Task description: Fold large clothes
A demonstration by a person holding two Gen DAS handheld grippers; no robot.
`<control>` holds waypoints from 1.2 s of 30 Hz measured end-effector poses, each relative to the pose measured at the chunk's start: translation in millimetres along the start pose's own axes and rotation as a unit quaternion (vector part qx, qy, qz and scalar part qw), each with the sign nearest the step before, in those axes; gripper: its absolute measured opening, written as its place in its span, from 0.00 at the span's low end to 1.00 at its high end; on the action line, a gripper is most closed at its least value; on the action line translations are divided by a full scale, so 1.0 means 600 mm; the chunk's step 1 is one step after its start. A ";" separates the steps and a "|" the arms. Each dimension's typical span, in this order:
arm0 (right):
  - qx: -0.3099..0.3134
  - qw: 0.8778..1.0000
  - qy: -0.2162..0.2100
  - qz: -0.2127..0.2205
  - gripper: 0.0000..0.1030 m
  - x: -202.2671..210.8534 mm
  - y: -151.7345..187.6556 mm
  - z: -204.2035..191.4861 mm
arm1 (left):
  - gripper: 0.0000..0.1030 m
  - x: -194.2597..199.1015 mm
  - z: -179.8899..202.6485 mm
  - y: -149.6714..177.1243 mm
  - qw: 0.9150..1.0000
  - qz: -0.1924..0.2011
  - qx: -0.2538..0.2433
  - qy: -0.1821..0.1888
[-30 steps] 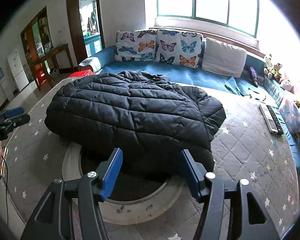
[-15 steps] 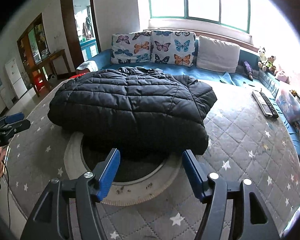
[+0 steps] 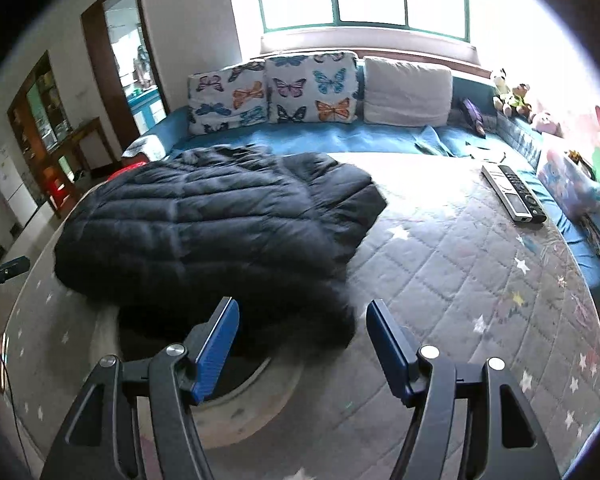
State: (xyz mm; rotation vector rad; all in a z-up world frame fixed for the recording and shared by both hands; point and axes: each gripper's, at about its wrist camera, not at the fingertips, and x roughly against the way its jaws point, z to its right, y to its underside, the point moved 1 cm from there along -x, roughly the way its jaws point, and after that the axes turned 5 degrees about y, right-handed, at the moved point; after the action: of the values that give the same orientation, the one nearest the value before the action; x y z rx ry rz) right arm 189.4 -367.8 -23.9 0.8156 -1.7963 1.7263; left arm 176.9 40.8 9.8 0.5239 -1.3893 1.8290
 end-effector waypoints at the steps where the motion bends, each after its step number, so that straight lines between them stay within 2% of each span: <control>1: -0.007 1.000 -0.004 -0.004 0.71 -0.010 -0.007 0.009 | 0.87 -0.008 -0.010 -0.010 1.000 -0.001 0.008 0.004; 5: -0.043 0.998 -0.043 -0.034 0.72 -0.071 -0.038 0.045 | 0.87 -0.044 -0.053 -0.054 0.999 0.003 0.040 0.011; 9: -0.061 0.993 -0.075 -0.062 0.72 -0.131 -0.054 0.062 | 0.87 -0.079 -0.092 -0.090 0.995 0.005 0.083 0.048; 11: -0.074 0.989 -0.103 -0.075 0.79 -0.159 -0.059 0.068 | 0.87 -0.102 -0.105 -0.102 0.992 -0.002 0.101 0.070; 15: -0.107 0.979 -0.155 -0.083 0.85 -0.191 -0.070 0.083 | 0.87 -0.138 -0.128 -0.117 0.990 -0.001 0.121 0.078; 16: -0.112 0.975 -0.167 -0.090 0.88 -0.200 -0.070 0.084 | 0.90 -0.144 -0.133 -0.118 0.989 0.000 0.125 0.082; 17: -0.114 0.973 -0.175 -0.096 0.90 -0.206 -0.071 0.085 | 0.96 -0.154 -0.141 -0.121 0.987 0.001 0.133 0.090; 20: -0.126 0.964 -0.207 -0.110 0.93 -0.221 -0.068 0.090 | 0.97 -0.168 -0.160 -0.123 0.982 0.008 0.155 0.109; 24: -0.140 0.954 -0.234 -0.125 0.98 -0.233 -0.063 0.093 | 0.98 -0.189 -0.190 -0.123 0.978 0.005 0.177 0.115; 29: -0.145 0.945 -0.255 -0.145 1.00 -0.238 -0.057 0.092 | 0.98 -0.232 -0.229 -0.114 0.966 -0.017 0.217 0.142; 32: -0.137 0.945 -0.254 -0.156 1.00 -0.237 -0.059 0.089 | 0.98 -0.264 -0.243 -0.109 0.951 -0.032 0.245 0.185; 36: -0.129 0.941 -0.263 -0.169 1.00 -0.246 -0.064 0.088 | 0.98 -0.297 -0.245 -0.107 0.941 -0.048 0.254 0.218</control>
State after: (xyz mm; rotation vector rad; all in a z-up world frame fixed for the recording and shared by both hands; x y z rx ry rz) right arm 320.7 -410.2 -107.2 1.4676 -2.0045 1.0844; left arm 355.2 127.8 -124.4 0.3945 -0.5824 2.0656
